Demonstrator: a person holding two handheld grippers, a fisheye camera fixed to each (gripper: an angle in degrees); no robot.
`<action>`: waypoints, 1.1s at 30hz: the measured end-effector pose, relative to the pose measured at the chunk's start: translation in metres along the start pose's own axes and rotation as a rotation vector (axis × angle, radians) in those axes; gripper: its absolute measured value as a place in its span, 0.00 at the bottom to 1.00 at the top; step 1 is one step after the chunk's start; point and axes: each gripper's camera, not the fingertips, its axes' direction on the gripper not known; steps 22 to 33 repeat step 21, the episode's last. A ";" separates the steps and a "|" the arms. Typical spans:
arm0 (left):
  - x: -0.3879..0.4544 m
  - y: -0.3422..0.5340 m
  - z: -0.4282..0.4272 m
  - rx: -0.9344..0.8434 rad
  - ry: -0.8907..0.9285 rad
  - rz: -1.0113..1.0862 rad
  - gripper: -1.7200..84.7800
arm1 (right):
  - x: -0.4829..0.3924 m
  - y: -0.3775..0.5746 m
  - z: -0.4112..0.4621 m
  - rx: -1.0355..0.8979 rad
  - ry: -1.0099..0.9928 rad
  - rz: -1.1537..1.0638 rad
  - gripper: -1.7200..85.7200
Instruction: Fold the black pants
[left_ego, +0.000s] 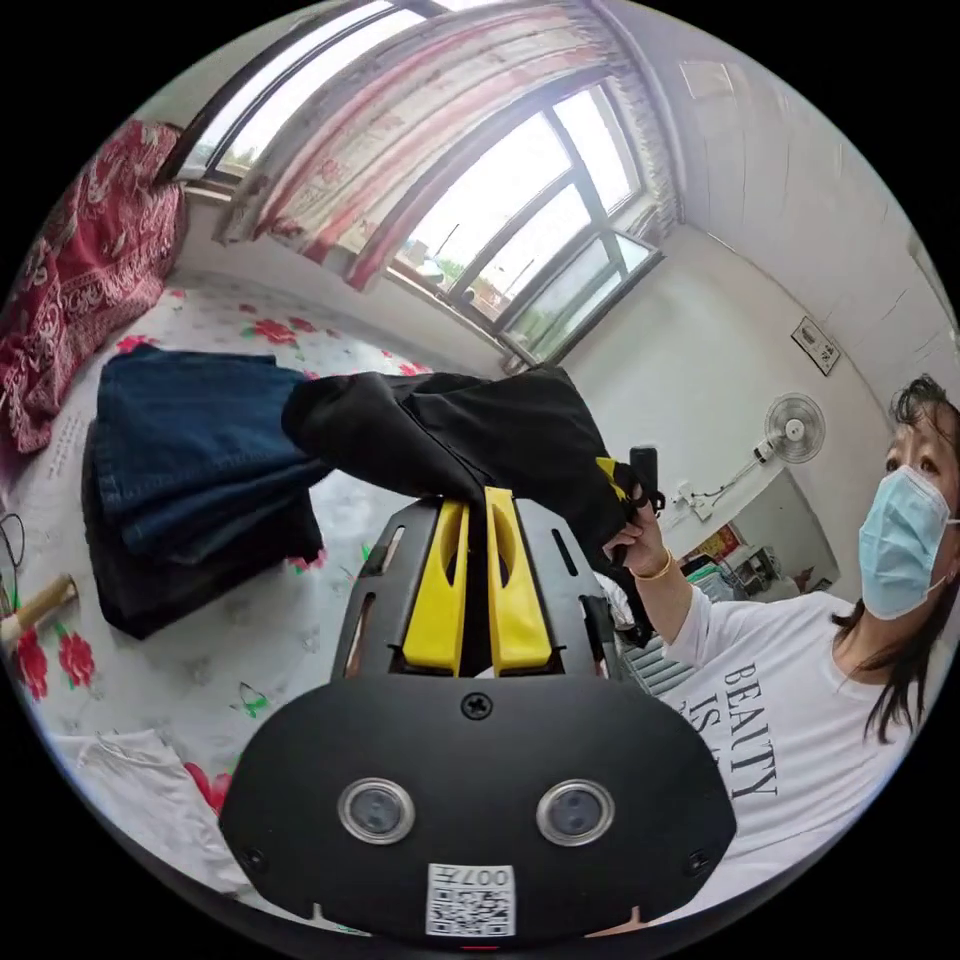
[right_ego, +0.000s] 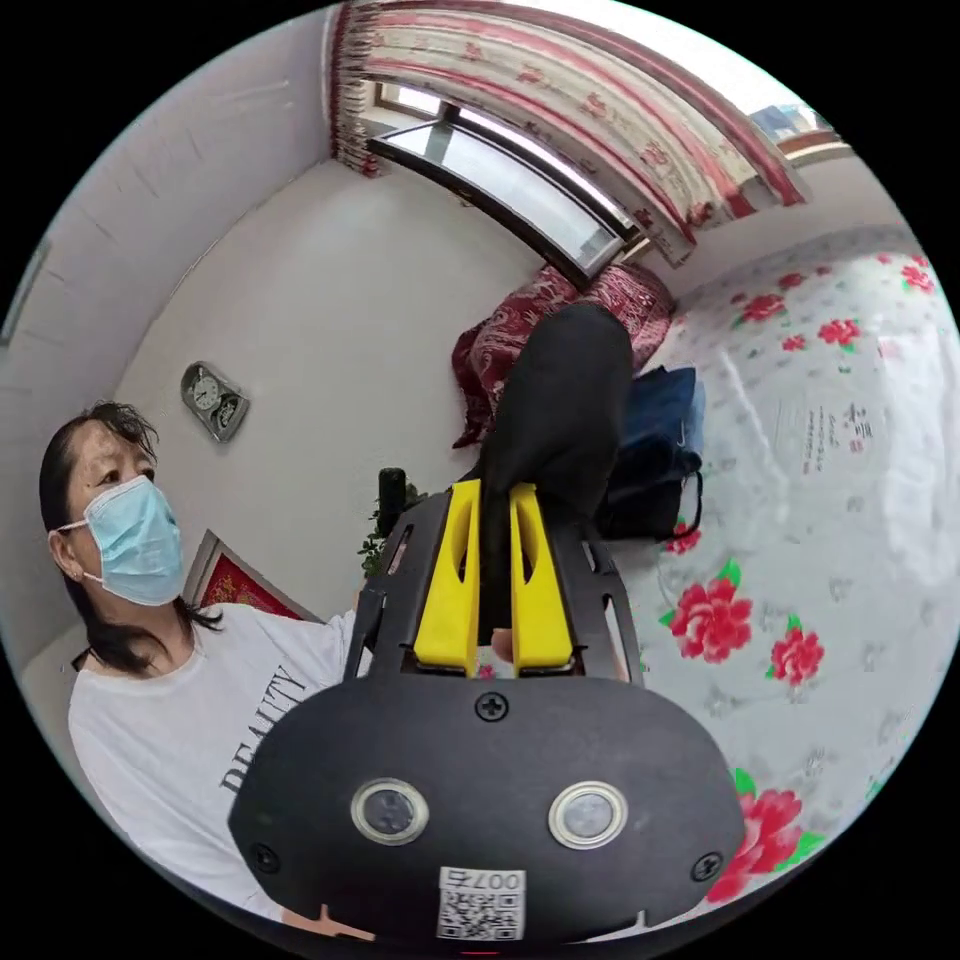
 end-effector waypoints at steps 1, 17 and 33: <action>-0.010 -0.022 -0.011 0.034 -0.060 0.002 0.04 | 0.000 -0.015 0.012 0.011 0.010 -0.013 0.07; -0.039 0.292 0.173 -0.593 -0.678 -0.195 0.09 | 0.131 0.284 0.190 -0.704 0.670 0.303 0.09; 0.024 0.349 0.223 -0.731 -0.616 -0.047 0.08 | 0.075 0.348 0.151 -0.869 0.891 0.178 0.10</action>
